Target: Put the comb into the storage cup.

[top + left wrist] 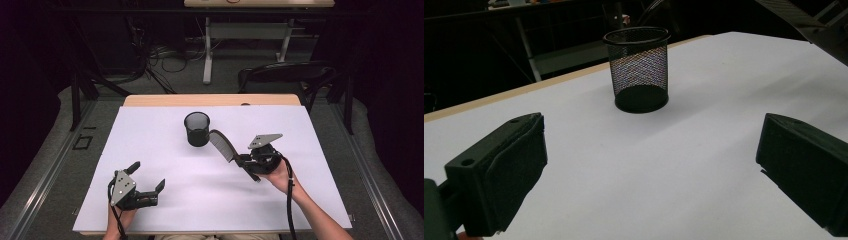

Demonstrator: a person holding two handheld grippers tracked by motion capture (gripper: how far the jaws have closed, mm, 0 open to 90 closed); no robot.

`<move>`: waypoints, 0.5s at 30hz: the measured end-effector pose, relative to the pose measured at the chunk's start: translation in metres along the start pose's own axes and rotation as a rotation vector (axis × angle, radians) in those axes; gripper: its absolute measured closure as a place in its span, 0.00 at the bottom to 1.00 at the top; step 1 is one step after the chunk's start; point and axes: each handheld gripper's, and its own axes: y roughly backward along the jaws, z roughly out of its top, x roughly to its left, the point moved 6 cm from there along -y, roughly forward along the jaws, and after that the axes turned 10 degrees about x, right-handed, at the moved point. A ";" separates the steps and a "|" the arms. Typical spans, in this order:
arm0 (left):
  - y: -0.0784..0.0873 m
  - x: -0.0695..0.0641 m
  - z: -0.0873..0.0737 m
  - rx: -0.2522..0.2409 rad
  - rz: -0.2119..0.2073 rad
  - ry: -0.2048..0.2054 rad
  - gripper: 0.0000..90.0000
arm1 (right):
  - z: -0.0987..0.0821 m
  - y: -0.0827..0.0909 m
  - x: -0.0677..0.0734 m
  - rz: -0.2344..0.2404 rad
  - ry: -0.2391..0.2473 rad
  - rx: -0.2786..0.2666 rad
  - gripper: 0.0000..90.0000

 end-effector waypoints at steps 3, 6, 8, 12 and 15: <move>0.000 0.000 0.000 0.001 0.001 -0.002 0.00 | 0.001 0.002 0.000 0.000 0.002 -0.016 0.81; 0.000 0.000 0.000 0.002 -0.001 0.004 0.00 | 0.003 0.003 0.000 -0.002 0.007 -0.031 0.81; 0.000 0.000 0.000 0.002 -0.001 0.000 0.00 | 0.004 0.003 0.000 -0.003 0.003 -0.041 0.81; 0.000 0.000 0.000 0.004 0.000 -0.001 0.00 | 0.005 0.003 -0.001 -0.009 0.000 -0.053 0.81; 0.000 0.000 0.000 0.003 0.002 0.000 0.00 | 0.006 0.003 -0.003 -0.010 -0.005 -0.063 0.81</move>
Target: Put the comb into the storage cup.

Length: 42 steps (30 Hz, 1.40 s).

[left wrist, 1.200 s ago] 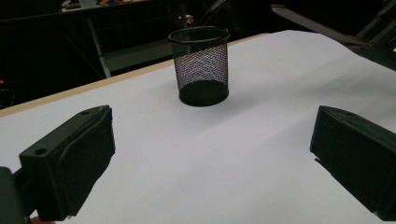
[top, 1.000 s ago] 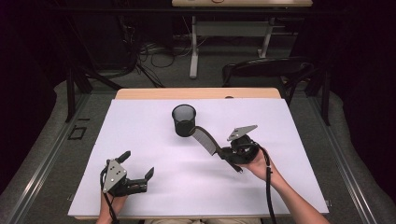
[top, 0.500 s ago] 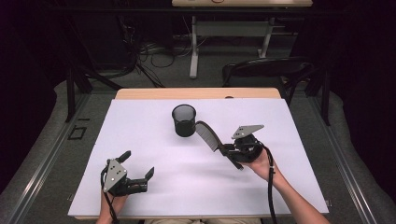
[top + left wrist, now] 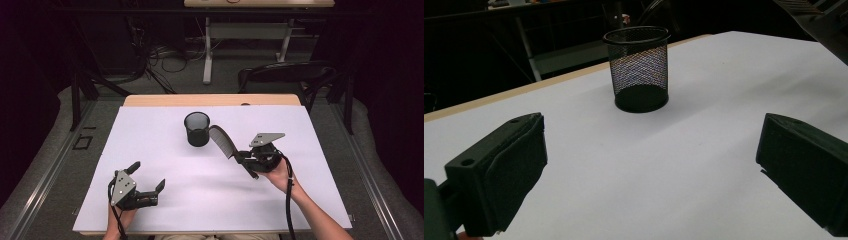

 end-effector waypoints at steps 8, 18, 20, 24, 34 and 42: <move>0.000 0.000 0.000 -0.001 0.000 -0.002 0.00 | 0.003 0.000 -0.004 -0.015 -0.010 -0.034 0.81; -0.002 -0.001 0.000 0.005 -0.002 -0.002 0.00 | 0.012 0.000 -0.007 -0.027 -0.008 -0.077 0.81; -0.001 -0.001 0.001 -0.001 0.000 -0.003 0.00 | 0.013 -0.002 -0.008 -0.029 -0.009 -0.083 0.81; -0.001 0.000 0.000 0.003 -0.001 0.002 0.00 | 0.014 -0.003 -0.008 -0.030 -0.011 -0.092 0.81; -0.001 0.000 0.000 0.001 -0.001 0.000 0.00 | 0.017 -0.001 -0.010 -0.042 -0.010 -0.121 0.81; -0.001 0.000 0.001 -0.001 0.001 -0.002 0.00 | 0.018 0.001 -0.010 -0.049 -0.014 -0.145 0.81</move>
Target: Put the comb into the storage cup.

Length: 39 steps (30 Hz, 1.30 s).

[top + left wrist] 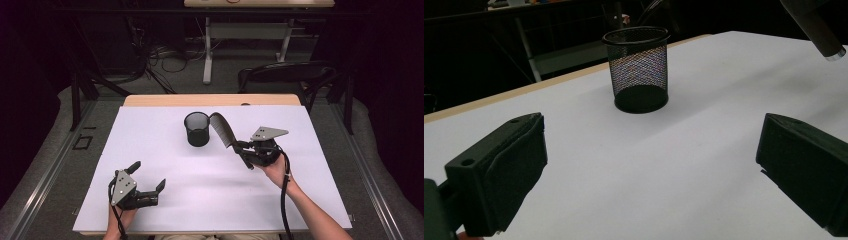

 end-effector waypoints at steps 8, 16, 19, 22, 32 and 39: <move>-0.001 0.000 0.000 0.003 -0.001 -0.003 0.00 | 0.002 0.000 0.000 -0.005 -0.002 -0.019 0.81; 0.000 0.001 0.000 -0.002 0.003 0.006 0.00 | 0.005 -0.002 0.000 -0.008 -0.002 -0.033 0.81; 0.000 0.001 0.000 -0.001 0.002 0.006 0.00 | 0.007 -0.003 -0.001 -0.007 -0.008 -0.037 0.81; -0.001 0.001 0.000 0.000 0.003 0.008 0.00 | 0.010 -0.005 -0.002 -0.010 -0.005 -0.041 0.81; 0.000 0.001 0.000 -0.001 0.003 0.006 0.00 | 0.021 -0.007 -0.002 -0.007 0.001 -0.069 0.81; 0.000 0.001 0.000 -0.002 0.004 0.007 0.00 | 0.029 -0.009 0.000 -0.002 0.002 -0.084 0.81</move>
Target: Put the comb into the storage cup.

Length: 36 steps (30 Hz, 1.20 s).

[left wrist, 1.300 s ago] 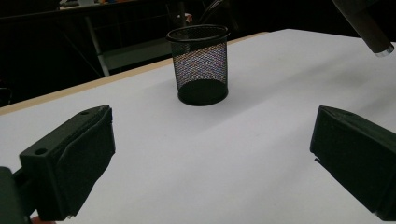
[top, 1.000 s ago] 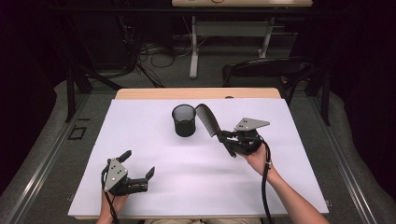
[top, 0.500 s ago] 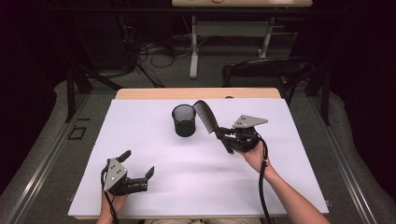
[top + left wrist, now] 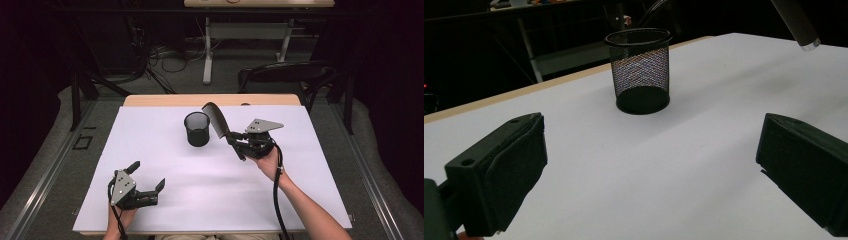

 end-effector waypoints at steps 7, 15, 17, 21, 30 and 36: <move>0.000 0.000 0.001 -0.005 0.001 0.001 0.00 | 0.005 -0.002 0.000 0.006 -0.007 -0.014 0.81; 0.000 0.000 0.000 -0.005 -0.001 0.000 0.00 | 0.007 -0.004 -0.002 0.008 -0.019 -0.021 0.81; 0.000 0.000 0.000 -0.005 -0.001 0.002 0.00 | 0.008 -0.004 -0.003 0.007 -0.016 -0.024 0.81; 0.000 0.000 0.000 -0.002 -0.002 -0.002 0.00 | 0.012 -0.004 -0.003 0.008 -0.020 -0.033 0.81; 0.001 0.000 0.001 -0.005 0.002 0.000 0.00 | 0.018 -0.009 -0.004 0.005 -0.018 -0.041 0.81; 0.000 0.000 0.001 -0.003 0.001 -0.004 0.00 | 0.025 -0.010 -0.005 0.005 -0.018 -0.054 0.81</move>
